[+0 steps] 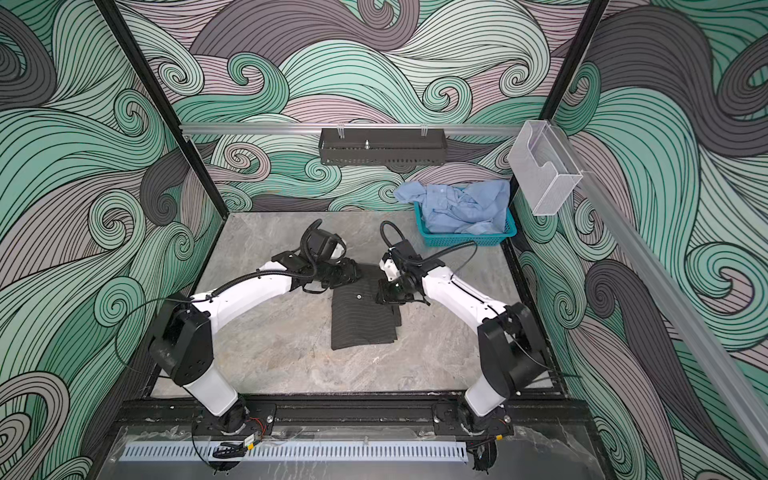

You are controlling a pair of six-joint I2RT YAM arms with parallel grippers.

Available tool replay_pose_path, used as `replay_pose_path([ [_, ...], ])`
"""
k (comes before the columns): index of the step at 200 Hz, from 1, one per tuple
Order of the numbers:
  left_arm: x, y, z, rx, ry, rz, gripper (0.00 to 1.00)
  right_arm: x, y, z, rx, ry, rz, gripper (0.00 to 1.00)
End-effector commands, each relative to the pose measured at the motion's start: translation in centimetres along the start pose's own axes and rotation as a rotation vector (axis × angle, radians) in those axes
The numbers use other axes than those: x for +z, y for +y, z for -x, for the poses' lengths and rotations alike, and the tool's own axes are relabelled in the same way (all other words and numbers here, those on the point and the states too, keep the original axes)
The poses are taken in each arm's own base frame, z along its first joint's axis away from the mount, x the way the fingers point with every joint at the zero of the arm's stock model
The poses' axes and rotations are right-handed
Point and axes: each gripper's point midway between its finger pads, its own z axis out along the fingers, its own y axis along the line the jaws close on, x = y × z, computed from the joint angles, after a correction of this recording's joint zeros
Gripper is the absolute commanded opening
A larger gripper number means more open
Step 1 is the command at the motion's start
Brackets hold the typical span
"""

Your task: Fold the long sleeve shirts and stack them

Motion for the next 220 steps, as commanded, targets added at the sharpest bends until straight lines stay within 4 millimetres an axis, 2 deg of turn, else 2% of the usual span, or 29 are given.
replay_pose_path([
  [1, 1.8, 2.6, -0.4, -0.023, 0.043, 0.035, 0.53, 0.8, 0.1, 0.8, 0.012, -0.003, 0.013, 0.26],
  [27, 4.8, 5.0, -1.4, -0.050, 0.118, 0.075, 0.52, 1.9, -1.3, 0.9, 0.024, 0.011, -0.041, 0.31],
  [57, 8.3, 7.5, -3.2, -0.093, 0.195, 0.114, 0.52, 1.9, -3.1, 1.6, 0.024, -0.015, -0.122, 0.44],
  [91, 9.3, 10.1, -4.5, -0.124, 0.234, 0.179, 0.52, 1.7, -5.3, 3.1, 0.033, -0.037, -0.199, 0.54],
  [107, 9.0, 10.7, -4.7, -0.120, 0.238, 0.198, 0.52, 2.1, -5.5, 3.7, 0.039, -0.029, -0.185, 0.54],
  [120, 8.6, 10.7, -4.7, -0.107, 0.238, 0.199, 0.54, 2.7, -5.1, 3.6, 0.045, -0.007, -0.149, 0.50],
  [148, 7.2, 9.7, -4.0, -0.061, 0.221, 0.180, 0.59, 3.3, -2.0, 2.8, 0.069, -0.012, 0.016, 0.37],
  [169, 6.2, 9.1, -3.6, -0.037, 0.217, 0.182, 0.61, 2.8, 1.5, 2.0, 0.081, -0.039, 0.168, 0.36],
  [185, 5.1, 8.5, -3.4, -0.027, 0.211, 0.173, 0.62, 3.4, 2.5, 0.8, 0.087, -0.013, 0.217, 0.36],
  [220, 1.3, 5.7, -3.4, -0.013, 0.168, 0.086, 0.63, 5.9, 0.0, -2.1, 0.121, 0.055, 0.166, 0.35],
])
